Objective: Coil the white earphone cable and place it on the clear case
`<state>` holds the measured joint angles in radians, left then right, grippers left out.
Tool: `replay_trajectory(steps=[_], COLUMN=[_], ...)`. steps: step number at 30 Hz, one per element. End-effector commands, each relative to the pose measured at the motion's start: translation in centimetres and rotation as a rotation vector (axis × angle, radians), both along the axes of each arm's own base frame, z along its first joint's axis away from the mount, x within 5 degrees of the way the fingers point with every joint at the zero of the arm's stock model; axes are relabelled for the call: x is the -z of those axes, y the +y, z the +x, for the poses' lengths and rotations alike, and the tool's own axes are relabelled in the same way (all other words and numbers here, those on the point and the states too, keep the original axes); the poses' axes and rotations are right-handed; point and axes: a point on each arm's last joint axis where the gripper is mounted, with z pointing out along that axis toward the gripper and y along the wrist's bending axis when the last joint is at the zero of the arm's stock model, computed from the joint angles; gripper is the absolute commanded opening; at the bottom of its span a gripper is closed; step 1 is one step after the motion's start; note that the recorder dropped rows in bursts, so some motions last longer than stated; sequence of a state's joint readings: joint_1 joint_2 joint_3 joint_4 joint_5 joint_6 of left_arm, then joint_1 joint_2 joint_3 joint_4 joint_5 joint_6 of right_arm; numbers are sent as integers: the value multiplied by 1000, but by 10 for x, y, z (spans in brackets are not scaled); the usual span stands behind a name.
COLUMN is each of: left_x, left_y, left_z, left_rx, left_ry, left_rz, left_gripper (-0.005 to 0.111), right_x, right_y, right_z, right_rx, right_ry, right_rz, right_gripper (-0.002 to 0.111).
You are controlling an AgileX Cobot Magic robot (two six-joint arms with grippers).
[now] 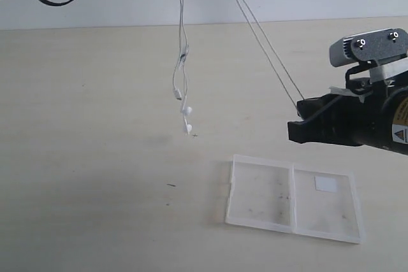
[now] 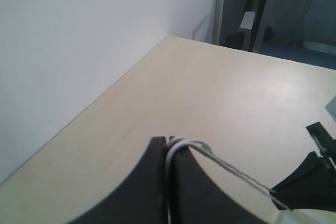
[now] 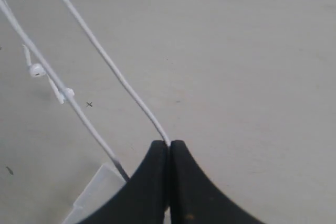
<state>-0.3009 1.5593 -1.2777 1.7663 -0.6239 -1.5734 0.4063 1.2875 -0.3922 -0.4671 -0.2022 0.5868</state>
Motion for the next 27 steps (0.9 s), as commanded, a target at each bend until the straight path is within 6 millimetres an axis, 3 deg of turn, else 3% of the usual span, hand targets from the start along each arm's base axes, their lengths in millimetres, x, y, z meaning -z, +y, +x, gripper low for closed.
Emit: replay_trajectory(steps=[1,14,27], left_x=[-16,-17,-16], left_y=[3,1,-1], left_z=[-4,-8,-10], left_rx=[-21,13,46], left_ry=[-18,16,27], left_rz=[-47,-71,-75], left_gripper=[0,0,0], right_x=[5,17,14], right_y=[3,31,63], right_z=[0,8,62], right_rx=[-49,-295,-390], right_ry=[-11,-79,-84], right_rz=[-23,113,137], right_gripper=[0,0,0])
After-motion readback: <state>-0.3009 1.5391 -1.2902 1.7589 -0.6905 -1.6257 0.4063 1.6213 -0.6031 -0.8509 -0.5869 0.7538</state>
